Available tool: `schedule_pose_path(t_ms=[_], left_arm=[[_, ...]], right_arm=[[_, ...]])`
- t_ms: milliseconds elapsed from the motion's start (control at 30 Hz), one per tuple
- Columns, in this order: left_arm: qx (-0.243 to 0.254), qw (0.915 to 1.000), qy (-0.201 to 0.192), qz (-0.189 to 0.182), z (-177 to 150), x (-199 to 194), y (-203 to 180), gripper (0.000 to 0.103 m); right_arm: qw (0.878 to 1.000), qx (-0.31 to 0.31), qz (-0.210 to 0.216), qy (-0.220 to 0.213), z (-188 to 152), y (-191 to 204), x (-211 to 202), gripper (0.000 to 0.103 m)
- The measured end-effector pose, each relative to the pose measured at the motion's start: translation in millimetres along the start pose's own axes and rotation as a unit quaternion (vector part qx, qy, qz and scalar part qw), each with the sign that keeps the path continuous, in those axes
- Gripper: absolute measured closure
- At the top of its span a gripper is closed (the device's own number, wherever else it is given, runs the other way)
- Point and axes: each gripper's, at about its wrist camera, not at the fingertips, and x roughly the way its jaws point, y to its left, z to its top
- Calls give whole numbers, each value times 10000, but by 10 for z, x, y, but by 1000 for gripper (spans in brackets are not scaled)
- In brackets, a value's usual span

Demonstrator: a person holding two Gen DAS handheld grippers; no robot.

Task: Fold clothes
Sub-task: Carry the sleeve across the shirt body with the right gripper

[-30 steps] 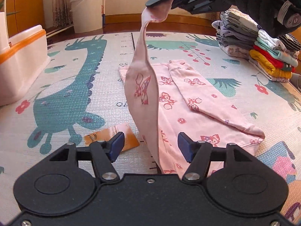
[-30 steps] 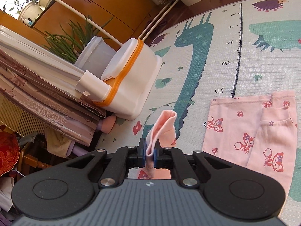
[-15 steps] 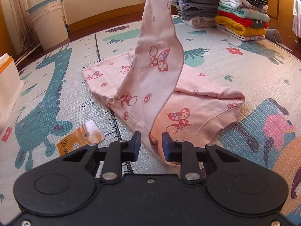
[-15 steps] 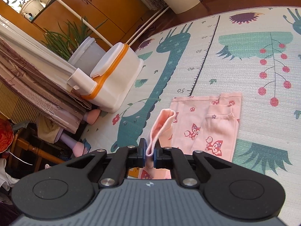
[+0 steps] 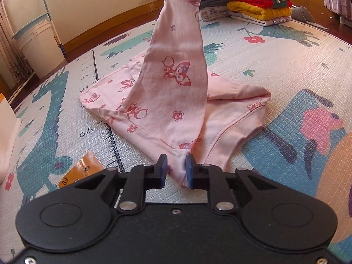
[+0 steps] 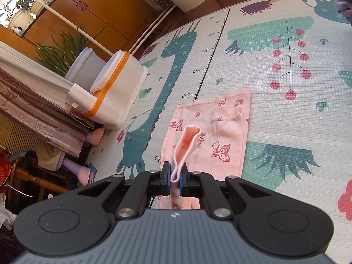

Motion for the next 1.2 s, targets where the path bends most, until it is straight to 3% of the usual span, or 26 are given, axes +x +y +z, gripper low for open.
schedule_pose_path(t_ms=[333, 600, 900, 1200], left_arm=[[785, 9968, -41, 147, -81, -34, -150, 74], [638, 9978, 32, 179, -86, -3, -132, 75], [698, 9974, 16, 154, -85, -12, -134, 75], [768, 9970, 15, 104, -74, -22, -146, 80]], right_arm=[[9999, 1, 151, -25, 57, 133, -31, 93], [9999, -102, 131, -36, 58, 175, -197, 93], [9984, 481, -253, -158, -201, -218, -500, 93], [9952, 732, -643, 76, -420, -484, -393, 93]])
